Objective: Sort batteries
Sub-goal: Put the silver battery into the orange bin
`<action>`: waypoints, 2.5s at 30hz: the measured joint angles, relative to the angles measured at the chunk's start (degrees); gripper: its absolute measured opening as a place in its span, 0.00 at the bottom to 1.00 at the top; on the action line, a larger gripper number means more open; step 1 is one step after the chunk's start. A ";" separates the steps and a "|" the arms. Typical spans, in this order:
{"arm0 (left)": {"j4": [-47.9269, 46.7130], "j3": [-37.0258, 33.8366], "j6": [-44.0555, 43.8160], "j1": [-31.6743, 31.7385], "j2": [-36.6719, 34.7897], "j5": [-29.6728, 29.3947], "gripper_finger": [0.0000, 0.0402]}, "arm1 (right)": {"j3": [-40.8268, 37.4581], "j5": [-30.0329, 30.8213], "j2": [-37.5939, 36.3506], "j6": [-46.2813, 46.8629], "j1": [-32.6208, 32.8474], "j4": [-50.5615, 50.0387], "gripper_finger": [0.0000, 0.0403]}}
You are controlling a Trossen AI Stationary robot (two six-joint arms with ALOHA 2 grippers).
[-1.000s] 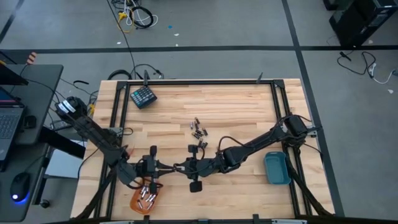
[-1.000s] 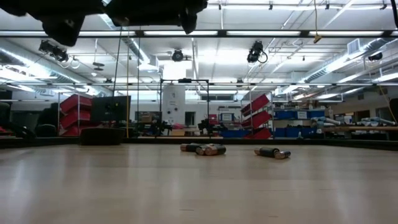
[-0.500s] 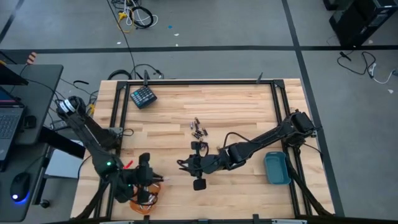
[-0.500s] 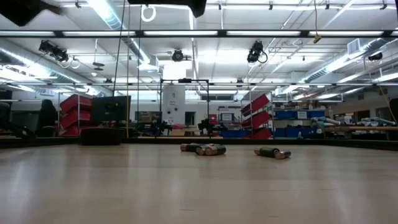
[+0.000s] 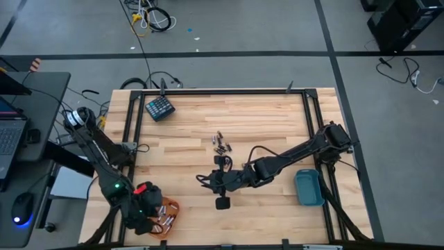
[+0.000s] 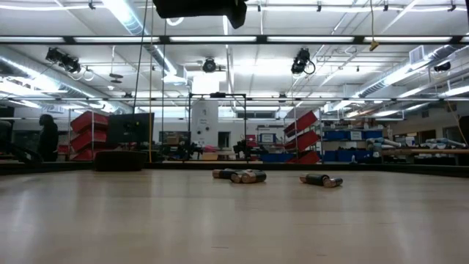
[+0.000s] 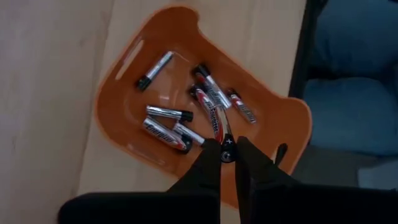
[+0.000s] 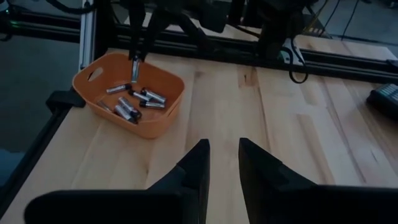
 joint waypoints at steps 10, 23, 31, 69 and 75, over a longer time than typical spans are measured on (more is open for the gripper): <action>0.37 -0.56 -2.65 0.02 0.00 -3.14 0.15 | 0.00 -0.05 0.04 0.27 -1.50 -0.01 0.18; 0.23 -0.56 -2.40 0.02 0.00 -5.95 0.19 | 0.00 1.70 0.09 13.06 -7.75 -10.79 0.17; -3.20 -0.56 -2.23 0.02 0.00 -13.62 0.19 | 4.81 -1.12 0.00 26.65 -17.89 -25.02 0.15; -6.93 -0.62 -0.90 -0.04 0.74 -22.62 0.20 | 4.81 -9.09 14.01 32.98 -28.15 -21.19 0.14; -7.04 -0.62 -0.90 -0.07 0.72 -23.49 0.20 | 4.85 -9.09 14.85 32.94 -28.15 -20.95 0.14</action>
